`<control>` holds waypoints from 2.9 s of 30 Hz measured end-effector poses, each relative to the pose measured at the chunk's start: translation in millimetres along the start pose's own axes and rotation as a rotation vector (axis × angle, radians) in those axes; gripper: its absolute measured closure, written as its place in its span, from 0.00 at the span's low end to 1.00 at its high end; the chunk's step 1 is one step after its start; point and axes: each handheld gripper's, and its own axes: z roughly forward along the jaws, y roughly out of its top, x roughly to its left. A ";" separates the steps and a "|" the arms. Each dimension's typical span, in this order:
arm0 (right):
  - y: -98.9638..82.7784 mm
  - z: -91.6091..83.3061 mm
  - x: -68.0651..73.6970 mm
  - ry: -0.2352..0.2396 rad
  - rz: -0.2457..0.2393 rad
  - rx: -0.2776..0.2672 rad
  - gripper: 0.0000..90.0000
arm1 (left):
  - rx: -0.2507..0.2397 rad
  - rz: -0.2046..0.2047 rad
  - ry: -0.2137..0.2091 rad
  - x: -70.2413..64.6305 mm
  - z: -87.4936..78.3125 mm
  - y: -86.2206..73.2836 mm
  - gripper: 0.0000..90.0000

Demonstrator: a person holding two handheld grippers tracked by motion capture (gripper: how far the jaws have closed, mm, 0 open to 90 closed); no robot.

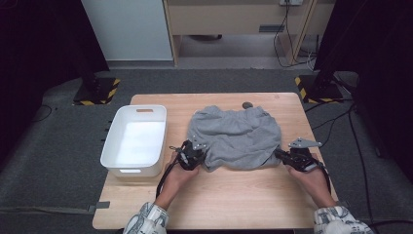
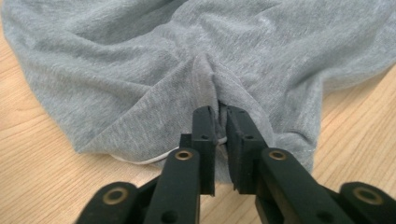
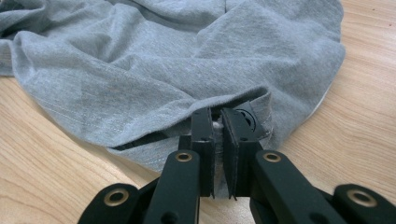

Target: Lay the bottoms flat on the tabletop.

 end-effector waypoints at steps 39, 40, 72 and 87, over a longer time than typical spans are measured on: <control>-2.3 -21.1 -11.5 0.018 -0.001 -0.010 0.94 | -0.044 -0.007 0.121 21.0 -39.7 9.2 0.93; -3.0 -24.4 -14.4 0.018 0.009 -0.015 0.94 | -0.044 -0.004 0.125 22.4 -41.8 9.3 0.93; -20.9 -91.6 -80.7 -0.114 0.115 -0.121 0.95 | -0.028 -0.018 0.192 47.9 -84.0 3.4 0.94; -14.5 -88.2 -72.5 -0.091 0.096 -0.129 0.95 | -0.135 -0.197 0.127 58.0 -85.8 -9.1 0.94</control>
